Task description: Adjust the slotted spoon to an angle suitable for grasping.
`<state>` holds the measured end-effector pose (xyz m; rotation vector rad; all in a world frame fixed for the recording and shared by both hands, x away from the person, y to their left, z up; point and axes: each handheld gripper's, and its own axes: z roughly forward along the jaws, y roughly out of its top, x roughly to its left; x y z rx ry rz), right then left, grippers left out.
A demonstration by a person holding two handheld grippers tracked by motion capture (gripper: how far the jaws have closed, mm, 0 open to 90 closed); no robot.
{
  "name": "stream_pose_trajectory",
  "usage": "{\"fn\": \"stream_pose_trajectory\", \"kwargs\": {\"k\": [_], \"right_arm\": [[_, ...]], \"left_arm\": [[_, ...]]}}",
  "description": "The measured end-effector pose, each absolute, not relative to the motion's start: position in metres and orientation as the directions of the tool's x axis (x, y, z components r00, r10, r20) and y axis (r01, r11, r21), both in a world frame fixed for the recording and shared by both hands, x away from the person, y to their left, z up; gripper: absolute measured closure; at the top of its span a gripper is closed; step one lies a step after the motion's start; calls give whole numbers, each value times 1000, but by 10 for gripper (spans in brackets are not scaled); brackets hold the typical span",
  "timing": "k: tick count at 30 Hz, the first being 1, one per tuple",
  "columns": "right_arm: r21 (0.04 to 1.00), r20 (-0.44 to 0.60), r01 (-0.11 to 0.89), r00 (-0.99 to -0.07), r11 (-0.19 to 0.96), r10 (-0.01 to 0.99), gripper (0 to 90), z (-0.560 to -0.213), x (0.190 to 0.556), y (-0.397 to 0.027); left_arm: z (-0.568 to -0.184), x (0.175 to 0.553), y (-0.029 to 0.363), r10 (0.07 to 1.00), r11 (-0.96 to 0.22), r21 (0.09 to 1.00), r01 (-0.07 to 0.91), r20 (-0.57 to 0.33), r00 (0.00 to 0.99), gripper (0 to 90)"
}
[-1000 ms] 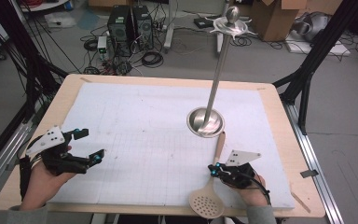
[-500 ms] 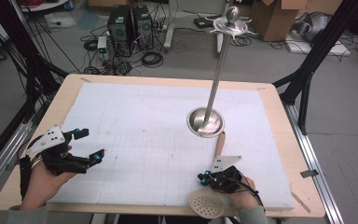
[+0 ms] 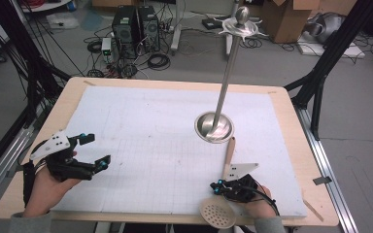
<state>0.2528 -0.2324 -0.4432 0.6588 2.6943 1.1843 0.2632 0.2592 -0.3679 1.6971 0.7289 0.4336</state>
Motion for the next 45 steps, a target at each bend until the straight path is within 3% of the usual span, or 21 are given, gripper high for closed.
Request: {"fn": "stream_pose_trajectory", "kwargs": {"k": [45], "right_arm": [[735, 81, 393, -860, 553, 503, 900, -443, 237, -306]], "left_arm": [[-368, 273, 246, 643, -130, 962, 241, -103, 759, 19]]}}
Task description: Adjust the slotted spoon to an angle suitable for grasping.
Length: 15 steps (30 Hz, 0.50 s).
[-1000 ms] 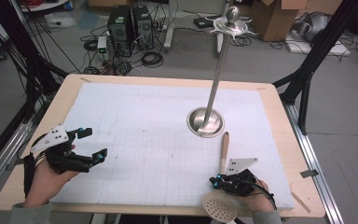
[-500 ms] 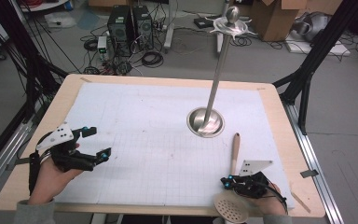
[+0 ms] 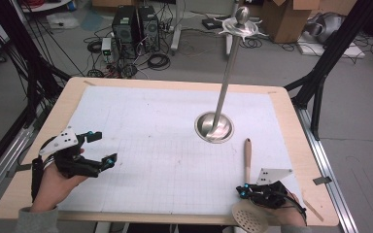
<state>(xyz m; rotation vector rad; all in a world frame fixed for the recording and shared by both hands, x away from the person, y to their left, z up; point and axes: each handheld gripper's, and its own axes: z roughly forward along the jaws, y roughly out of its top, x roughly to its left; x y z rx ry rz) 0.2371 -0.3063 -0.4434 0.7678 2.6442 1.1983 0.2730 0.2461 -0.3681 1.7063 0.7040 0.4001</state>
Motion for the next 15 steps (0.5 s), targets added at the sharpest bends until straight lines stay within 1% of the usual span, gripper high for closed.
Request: {"fn": "stream_pose_trajectory", "kwargs": {"k": [2, 3, 4, 5, 6, 7, 10, 15], "right_arm": [[731, 88, 397, -861, 555, 501, 900, -443, 239, -305], [751, 106, 401, -858, 525, 503, 900, -442, 238, -308], [751, 106, 401, -858, 525, 503, 900, -442, 238, -308], [799, 106, 379, -853, 467, 511, 900, -437, 237, -317], [799, 106, 379, -853, 467, 511, 900, -437, 237, -317], [828, 105, 377, -832, 415, 545, 900, -430, 238, -326], [830, 80, 373, -816, 415, 573, 900, -424, 242, -336], [815, 87, 406, -791, 413, 605, 900, -429, 255, -348]], "left_arm": [[-368, 273, 246, 643, -130, 962, 241, -103, 759, 19], [-369, 272, 247, 644, -130, 962, 241, -103, 758, 19], [-369, 272, 247, 644, -130, 962, 241, -103, 758, 19], [-368, 271, 248, 648, -128, 962, 242, -104, 754, 19], [-368, 271, 248, 648, -128, 962, 242, -104, 754, 19], [-368, 271, 248, 650, -130, 962, 238, -99, 754, 19], [-367, 269, 249, 653, -130, 963, 235, -95, 751, 18], [-366, 266, 250, 659, -130, 964, 233, -91, 747, 19]]}}
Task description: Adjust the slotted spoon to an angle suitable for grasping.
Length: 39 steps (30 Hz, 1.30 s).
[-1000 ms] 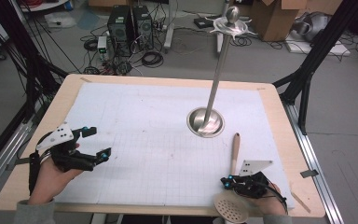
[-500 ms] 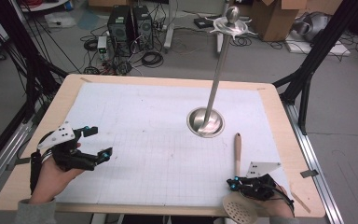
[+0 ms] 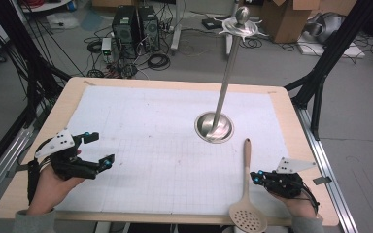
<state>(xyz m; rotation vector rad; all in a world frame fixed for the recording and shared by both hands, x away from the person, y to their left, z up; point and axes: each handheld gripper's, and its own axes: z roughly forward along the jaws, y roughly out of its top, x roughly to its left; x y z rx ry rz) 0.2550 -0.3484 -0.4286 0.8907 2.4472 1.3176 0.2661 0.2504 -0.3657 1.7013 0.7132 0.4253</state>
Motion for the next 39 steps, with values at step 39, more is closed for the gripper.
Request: {"fn": "stream_pose_trajectory", "kwargs": {"k": [39], "right_arm": [[766, 30, 364, -844, 530, 536, 900, -449, 291, -320]], "left_arm": [[-371, 260, 263, 682, -132, 958, 256, -99, 725, 19]]}}
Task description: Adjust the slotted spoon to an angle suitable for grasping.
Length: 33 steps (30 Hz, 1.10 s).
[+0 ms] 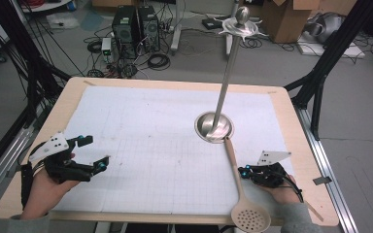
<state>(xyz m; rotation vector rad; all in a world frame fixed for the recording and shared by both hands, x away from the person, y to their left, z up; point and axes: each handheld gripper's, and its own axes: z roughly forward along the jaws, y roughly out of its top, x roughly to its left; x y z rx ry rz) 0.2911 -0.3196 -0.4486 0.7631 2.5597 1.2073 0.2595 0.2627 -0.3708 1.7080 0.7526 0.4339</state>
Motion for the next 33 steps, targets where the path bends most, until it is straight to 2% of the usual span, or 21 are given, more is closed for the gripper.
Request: {"fn": "stream_pose_trajectory", "kwargs": {"k": [18, 24, 33], "right_arm": [[772, 26, 346, -855, 533, 518, 900, -448, 291, -314], [768, 32, 378, -829, 517, 558, 900, -449, 306, -315], [777, 62, 364, -856, 514, 513, 900, -448, 320, -312]], "left_arm": [[-372, 259, 260, 679, -142, 955, 260, -98, 728, 19], [-372, 258, 262, 681, -141, 955, 262, -99, 725, 19], [-375, 255, 267, 692, -142, 951, 273, -102, 714, 19]]}}
